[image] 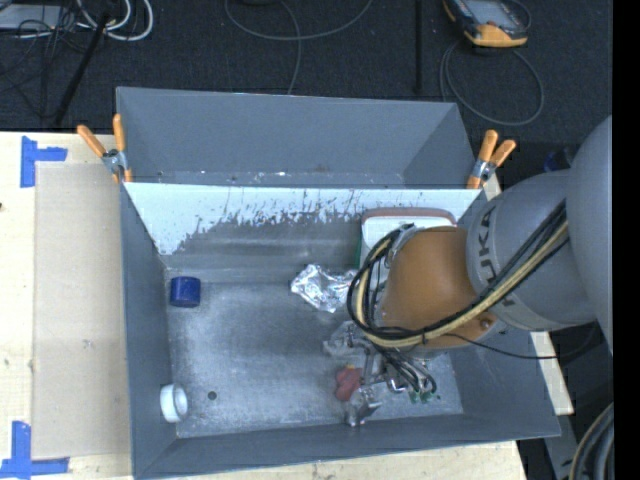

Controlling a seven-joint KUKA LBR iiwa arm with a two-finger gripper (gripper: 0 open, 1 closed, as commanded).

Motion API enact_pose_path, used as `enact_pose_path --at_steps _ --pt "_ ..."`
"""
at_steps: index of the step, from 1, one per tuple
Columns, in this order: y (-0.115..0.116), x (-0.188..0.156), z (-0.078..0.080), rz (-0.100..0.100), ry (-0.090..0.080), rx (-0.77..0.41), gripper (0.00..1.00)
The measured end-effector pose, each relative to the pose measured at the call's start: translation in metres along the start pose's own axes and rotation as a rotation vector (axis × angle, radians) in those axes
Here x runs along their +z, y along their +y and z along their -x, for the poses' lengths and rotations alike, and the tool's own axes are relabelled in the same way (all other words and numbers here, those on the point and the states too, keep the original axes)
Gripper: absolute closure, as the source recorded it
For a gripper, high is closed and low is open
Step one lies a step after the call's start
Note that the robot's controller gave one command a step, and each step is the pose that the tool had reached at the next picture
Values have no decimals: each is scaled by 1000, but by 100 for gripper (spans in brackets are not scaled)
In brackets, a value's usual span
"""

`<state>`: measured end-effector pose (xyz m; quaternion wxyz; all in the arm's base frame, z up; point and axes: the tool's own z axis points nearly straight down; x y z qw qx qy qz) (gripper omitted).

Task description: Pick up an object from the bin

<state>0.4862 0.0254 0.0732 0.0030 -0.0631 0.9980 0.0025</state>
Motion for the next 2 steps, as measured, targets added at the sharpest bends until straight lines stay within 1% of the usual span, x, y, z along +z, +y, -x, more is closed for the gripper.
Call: enact_pose_path --at_steps 1,2 --pt "-2 -2 2 -3 -5 1 100" --pt "-2 -109 4 -5 -1 -2 100"
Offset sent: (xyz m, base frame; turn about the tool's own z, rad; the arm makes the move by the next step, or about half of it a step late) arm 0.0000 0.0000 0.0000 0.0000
